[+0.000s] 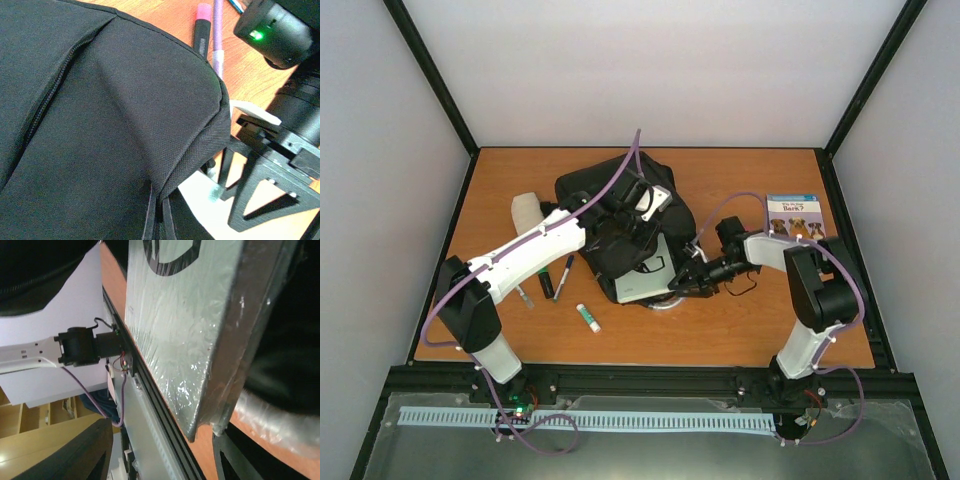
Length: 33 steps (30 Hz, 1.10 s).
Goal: Pack the student bag
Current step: Adjust the book in the student bag.
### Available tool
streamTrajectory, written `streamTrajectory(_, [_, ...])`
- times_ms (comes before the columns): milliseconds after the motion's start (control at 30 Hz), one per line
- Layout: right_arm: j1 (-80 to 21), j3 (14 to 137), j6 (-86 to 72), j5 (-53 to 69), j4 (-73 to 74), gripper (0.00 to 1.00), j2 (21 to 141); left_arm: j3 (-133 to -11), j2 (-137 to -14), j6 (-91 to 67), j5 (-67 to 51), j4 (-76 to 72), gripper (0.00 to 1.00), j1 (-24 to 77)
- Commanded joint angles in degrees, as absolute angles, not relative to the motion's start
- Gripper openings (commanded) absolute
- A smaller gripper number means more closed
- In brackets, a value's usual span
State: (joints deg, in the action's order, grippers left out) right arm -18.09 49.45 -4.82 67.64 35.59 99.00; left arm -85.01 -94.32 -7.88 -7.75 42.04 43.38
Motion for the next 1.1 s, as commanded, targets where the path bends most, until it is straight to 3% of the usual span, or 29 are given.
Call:
streamTrajectory(0, [-18.33,53.34,-5.26,68.02,31.56,0.59,101.93,-87.97,-94.19,-8.87,-10.5,39.51,0.01,43.07])
streamTrajectory(133, [-18.04,53.15,-8.34,67.48,27.04,0.55,102.4,-88.06,-94.47,-8.92,-10.85,39.52,0.01,43.07])
streamTrajectory(267, [-17.51,53.93,-10.27,68.75,24.62,0.34,103.62,-88.1,-94.53,-8.97,-10.99,39.49,0.01,43.07])
streamTrajectory(467, [-17.4,54.88,-11.53,64.89,21.06,0.39,103.18,-88.09,-94.42,-9.05,-11.43,39.37,0.01,43.07])
streamTrajectory(567, [-17.4,55.92,-13.44,59.04,19.32,0.33,103.26,-87.98,-94.4,-9.22,-11.45,39.3,0.01,43.07])
streamTrajectory(633, [-17.4,56.7,-12.74,55.22,18.71,0.23,103.12,-87.98,-94.31,-9.23,-11.38,39.35,0.01,43.07])
streamTrajectory(767, [-17.64,55.59,-9.83,50.06,15.56,0.12,100.83,-88.02,-94.16,-9.4,-11.17,39.34,0.01,43.07])
streamTrajectory(1067, [-19.06,50.74,-8.14,40.02,4.31,0.06,92.14,-87.99,-94.3,-10.01,-10.64,39.22,0.01,43.07])
